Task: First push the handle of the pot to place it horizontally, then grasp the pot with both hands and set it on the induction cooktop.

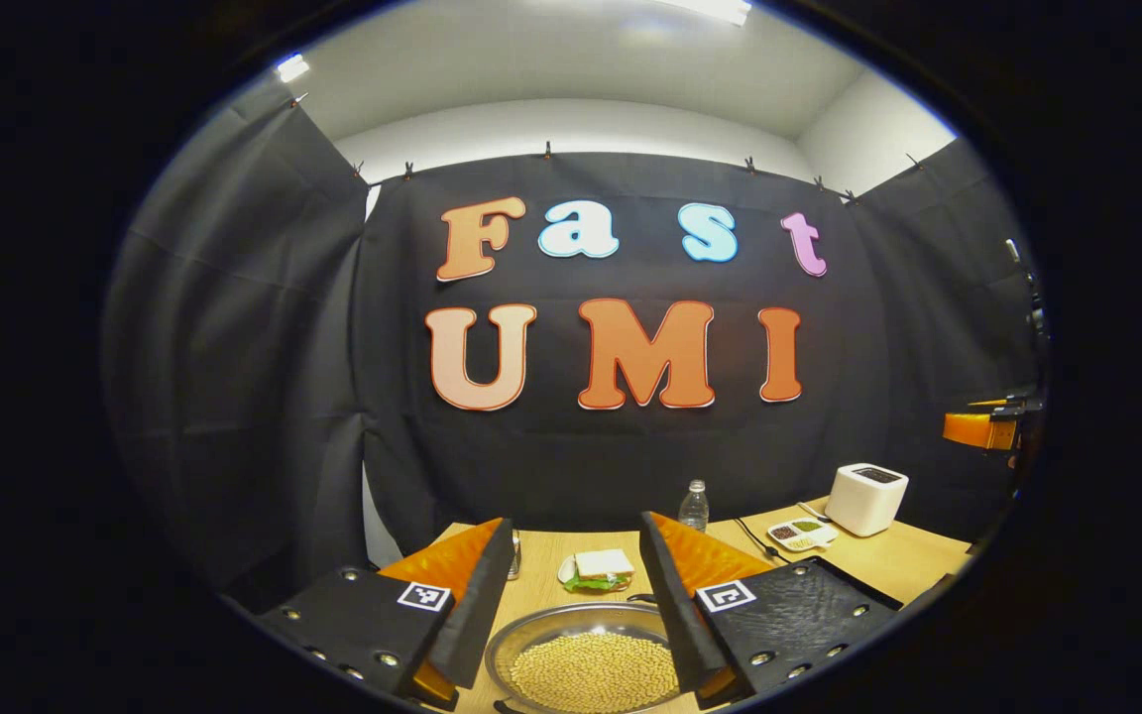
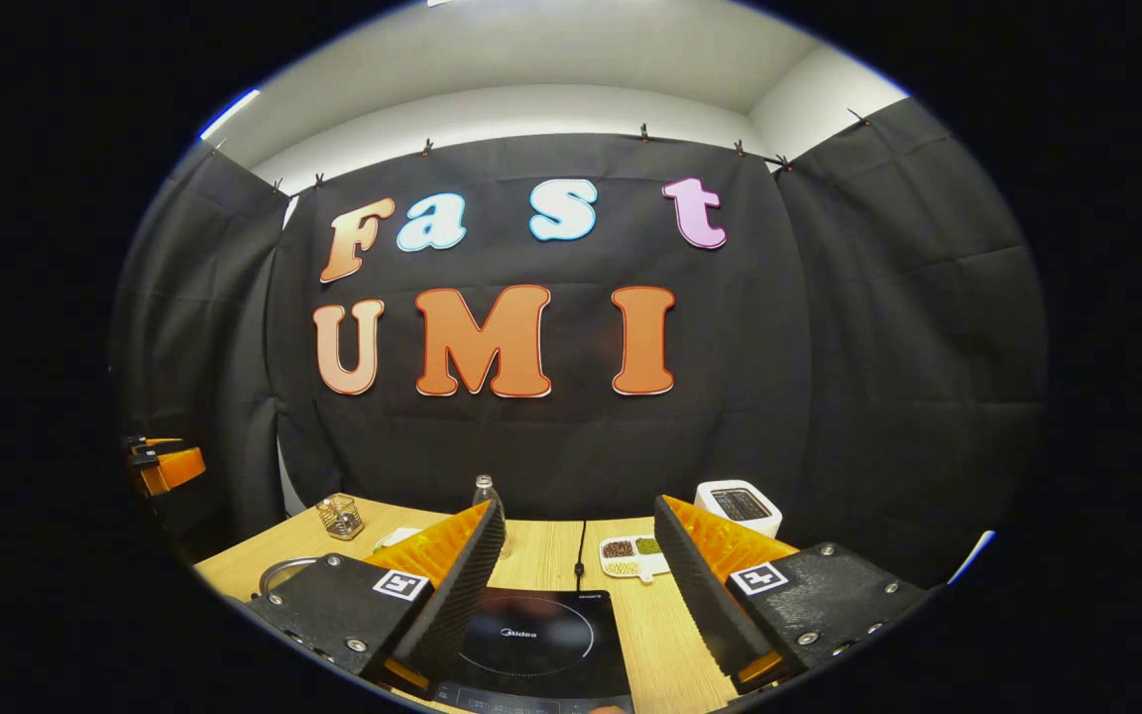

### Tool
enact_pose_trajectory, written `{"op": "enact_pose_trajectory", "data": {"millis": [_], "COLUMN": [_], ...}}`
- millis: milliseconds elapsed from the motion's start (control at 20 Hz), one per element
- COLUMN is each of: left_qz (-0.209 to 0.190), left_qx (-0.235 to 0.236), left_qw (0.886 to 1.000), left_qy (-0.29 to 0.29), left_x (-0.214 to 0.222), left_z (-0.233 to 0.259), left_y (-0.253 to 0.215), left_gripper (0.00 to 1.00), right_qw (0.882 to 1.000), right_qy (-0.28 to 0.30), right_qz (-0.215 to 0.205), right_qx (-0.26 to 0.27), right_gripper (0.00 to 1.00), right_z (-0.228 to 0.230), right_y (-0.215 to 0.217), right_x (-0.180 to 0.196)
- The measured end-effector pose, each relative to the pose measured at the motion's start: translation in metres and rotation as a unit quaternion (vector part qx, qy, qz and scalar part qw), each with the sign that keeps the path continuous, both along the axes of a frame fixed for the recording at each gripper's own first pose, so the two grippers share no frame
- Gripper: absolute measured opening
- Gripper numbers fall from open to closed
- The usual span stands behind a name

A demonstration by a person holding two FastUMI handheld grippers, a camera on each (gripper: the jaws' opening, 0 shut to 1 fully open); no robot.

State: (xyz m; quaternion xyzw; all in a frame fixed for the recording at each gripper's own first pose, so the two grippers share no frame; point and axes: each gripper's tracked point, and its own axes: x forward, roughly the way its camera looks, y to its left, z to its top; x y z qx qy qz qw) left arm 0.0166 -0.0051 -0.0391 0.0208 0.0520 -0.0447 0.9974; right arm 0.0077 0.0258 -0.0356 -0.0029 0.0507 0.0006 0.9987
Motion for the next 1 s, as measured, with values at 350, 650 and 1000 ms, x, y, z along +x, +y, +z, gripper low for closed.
{"op": "enact_pose_trajectory", "data": {"millis": [350,650,1000], "left_qz": [-0.004,-0.012,-0.025], "left_qx": [0.011,0.015,0.01], "left_qw": [1.0,0.999,0.998], "left_qy": [0.005,0.025,0.062], "left_x": [-0.002,-0.006,-0.02], "left_z": [-0.011,-0.031,-0.065], "left_y": [-0.005,-0.009,-0.008], "left_gripper": [0.37,0.18,0.05], "right_qw": [1.0,1.0,1.0], "right_qy": [0.0,-0.001,0.006], "right_qz": [0.001,0.004,0.002], "right_qx": [0.003,0.004,0.005], "right_gripper": [0.95,0.95,0.95], "right_z": [-0.003,-0.005,-0.015], "right_y": [0.0,0.0,0.0], "right_x": [0.0,0.003,0.005]}}
